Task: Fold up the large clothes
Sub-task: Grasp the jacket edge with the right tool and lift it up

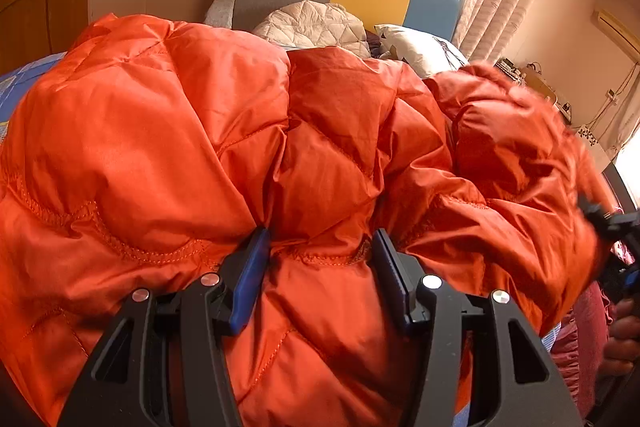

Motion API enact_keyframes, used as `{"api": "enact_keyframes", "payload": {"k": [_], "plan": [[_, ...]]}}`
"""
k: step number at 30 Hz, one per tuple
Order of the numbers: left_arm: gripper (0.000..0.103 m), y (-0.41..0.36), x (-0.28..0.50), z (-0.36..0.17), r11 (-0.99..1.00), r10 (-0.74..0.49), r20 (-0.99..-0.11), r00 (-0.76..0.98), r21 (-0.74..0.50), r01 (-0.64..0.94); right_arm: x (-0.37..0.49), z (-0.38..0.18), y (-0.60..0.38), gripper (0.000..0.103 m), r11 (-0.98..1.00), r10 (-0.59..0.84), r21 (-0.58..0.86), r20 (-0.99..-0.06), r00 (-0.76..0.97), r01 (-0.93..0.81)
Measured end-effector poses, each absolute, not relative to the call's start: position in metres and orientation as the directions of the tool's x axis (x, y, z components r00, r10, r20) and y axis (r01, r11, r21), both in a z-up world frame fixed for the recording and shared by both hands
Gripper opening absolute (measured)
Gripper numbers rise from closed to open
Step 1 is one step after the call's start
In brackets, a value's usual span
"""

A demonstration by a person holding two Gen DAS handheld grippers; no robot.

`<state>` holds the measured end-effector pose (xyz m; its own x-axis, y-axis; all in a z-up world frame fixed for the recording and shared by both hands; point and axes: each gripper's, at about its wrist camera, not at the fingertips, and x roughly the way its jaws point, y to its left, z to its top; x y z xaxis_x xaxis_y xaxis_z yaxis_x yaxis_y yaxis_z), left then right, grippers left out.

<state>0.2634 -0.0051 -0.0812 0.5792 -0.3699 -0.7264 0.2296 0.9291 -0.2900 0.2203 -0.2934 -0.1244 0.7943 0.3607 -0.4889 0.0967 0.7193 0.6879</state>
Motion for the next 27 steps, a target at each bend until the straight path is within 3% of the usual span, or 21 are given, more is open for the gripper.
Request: {"api": "enact_keyframes", "payload": {"k": [2,7,12,18,22,27], "plan": [[0.052,-0.004,0.263,-0.081,0.93,-0.368,-0.723,0.585,-0.295,0.22,0.221,-0.113,-0.284,0.016,0.748,0.379,0.664,-0.452,0.807,0.02],[0.055,0.014,0.247,-0.064,0.919,-0.39,-0.698,0.601,-0.338,0.204,0.223,-0.104,-0.276,0.016,0.782,0.355,0.623,-0.463,0.812,0.013],[0.061,0.092,0.196,-0.042,0.916,-0.331,-0.642,0.692,-0.395,0.072,0.223,-0.098,-0.273,0.015,0.805,0.333,0.594,-0.463,0.821,0.008],[0.061,0.188,0.153,-0.08,0.861,-0.25,-0.686,0.684,-0.48,-0.167,0.225,-0.097,-0.268,0.015,0.827,0.317,0.563,-0.465,0.827,-0.001],[0.059,0.209,0.134,-0.104,0.816,-0.277,-0.687,0.672,-0.537,-0.213,0.224,-0.097,-0.266,0.015,0.834,0.311,0.551,-0.469,0.827,-0.001],[0.059,0.195,0.134,-0.099,0.839,-0.275,-0.679,0.681,-0.515,-0.175,0.223,-0.094,-0.259,0.015,0.856,0.3,0.516,-0.473,0.828,-0.016]]}}
